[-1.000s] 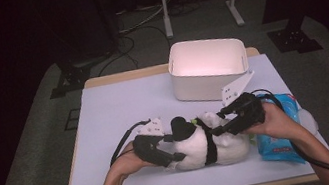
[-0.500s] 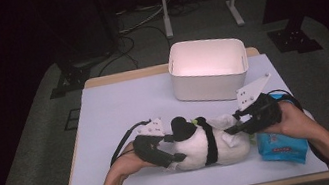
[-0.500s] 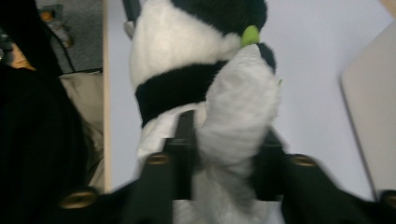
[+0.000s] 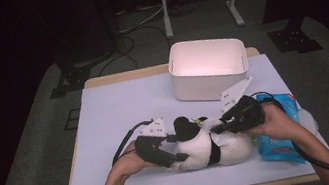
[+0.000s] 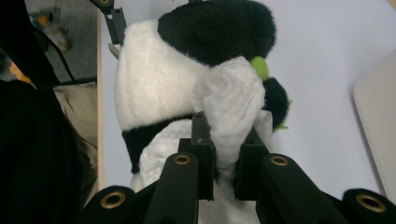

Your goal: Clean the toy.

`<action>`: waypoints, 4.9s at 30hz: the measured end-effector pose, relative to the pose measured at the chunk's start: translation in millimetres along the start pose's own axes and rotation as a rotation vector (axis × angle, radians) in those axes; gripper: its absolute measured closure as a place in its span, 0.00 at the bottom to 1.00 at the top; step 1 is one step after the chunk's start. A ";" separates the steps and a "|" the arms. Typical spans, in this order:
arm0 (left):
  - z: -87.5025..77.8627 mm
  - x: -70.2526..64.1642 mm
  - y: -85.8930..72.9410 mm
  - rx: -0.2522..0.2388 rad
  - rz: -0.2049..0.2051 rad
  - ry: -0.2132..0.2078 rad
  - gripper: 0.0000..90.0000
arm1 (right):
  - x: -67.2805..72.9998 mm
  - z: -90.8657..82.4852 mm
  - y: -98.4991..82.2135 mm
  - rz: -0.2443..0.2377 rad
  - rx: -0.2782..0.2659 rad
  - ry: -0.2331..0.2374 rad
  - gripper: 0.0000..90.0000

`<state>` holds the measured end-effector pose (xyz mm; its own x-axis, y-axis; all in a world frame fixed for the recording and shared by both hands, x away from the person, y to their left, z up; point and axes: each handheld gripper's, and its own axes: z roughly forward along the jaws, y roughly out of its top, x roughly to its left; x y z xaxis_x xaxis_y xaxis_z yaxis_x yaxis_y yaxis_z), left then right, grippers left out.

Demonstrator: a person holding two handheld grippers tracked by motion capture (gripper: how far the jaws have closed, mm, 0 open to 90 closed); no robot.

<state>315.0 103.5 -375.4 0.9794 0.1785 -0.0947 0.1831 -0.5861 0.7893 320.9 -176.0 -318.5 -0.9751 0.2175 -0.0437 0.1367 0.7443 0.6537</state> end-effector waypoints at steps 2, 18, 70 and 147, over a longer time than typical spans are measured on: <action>-0.3 1.2 -2.7 -0.009 -0.009 -0.004 0.41 | -0.3 1.4 1.0 -0.002 0.000 0.000 0.90; 0.5 1.2 -2.1 -0.012 0.001 -0.009 0.41 | -8.0 -38.0 -47.2 0.107 -0.043 -0.046 0.90; 2.4 -1.6 6.0 0.003 0.041 -0.017 0.42 | -10.9 10.3 29.0 0.018 -0.066 0.048 0.90; 14.8 7.3 -6.7 0.001 -0.045 -0.066 0.21 | -3.2 -7.0 -34.0 0.088 -0.017 0.038 0.89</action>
<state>322.2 97.1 -390.4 0.9737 0.1522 -0.1696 0.2269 -0.5797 0.7826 318.2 -206.4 -335.3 -0.9655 0.2570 0.0430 0.2194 0.7127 0.6663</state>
